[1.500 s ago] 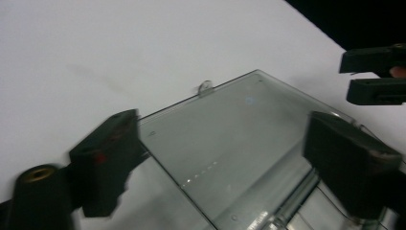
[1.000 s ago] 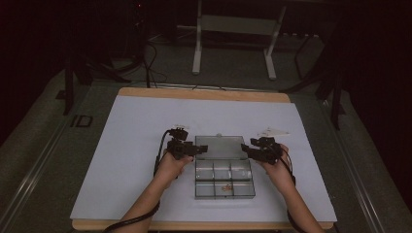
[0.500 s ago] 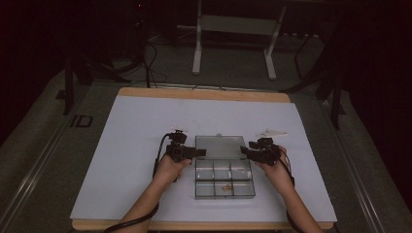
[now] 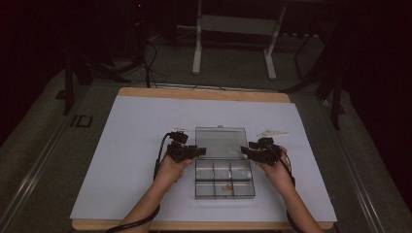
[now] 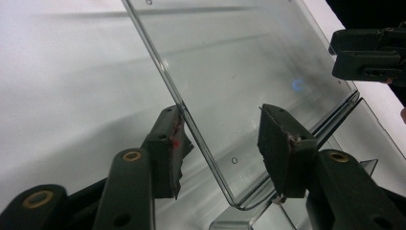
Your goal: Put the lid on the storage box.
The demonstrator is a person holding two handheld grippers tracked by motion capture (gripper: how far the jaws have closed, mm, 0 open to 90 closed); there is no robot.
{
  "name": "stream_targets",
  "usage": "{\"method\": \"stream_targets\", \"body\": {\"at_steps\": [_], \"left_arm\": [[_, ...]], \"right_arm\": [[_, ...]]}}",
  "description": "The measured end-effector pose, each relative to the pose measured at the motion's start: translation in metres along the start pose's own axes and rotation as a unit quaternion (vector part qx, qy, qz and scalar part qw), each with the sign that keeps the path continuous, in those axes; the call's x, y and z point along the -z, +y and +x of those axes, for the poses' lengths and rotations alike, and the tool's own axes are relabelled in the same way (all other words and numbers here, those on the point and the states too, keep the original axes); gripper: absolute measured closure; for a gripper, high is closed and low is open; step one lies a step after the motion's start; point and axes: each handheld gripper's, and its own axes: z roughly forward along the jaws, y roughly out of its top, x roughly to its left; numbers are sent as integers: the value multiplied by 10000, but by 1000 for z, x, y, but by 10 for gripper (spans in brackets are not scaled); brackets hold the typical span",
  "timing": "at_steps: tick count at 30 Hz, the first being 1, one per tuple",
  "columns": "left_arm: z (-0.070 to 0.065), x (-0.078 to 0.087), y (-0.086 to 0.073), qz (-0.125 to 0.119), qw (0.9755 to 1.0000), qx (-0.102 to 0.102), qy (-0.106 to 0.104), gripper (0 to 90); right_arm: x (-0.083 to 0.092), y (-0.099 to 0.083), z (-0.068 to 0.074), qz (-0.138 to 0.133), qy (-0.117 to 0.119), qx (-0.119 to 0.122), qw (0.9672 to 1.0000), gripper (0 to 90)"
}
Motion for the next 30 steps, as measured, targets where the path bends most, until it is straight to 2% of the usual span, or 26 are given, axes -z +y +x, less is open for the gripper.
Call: {"method": "stream_targets", "body": {"at_steps": [5, 9, 15, 23, 30], "left_arm": [[-5, 5, 0, -104, 9996, -234, 135, 587], [-10, 9, -2, -214, 9983, -442, 313, 613], [-10, 11, -5, -290, 9980, -469, 320, 632], [-13, 15, -4, -380, 9967, -658, 292, 672], [-19, 24, -5, -464, 9943, -873, 391, 753]], "right_arm": [[4, 1, 0, -40, 61, -41, 10000, 573], [6, 2, 2, -45, 57, 6, 10000, 598], [9, 0, 3, -79, 18, 10, 10000, 653], [15, -1, 3, -110, 66, 7, 9999, 685], [23, -2, 6, -234, 60, 117, 9996, 761]]}}
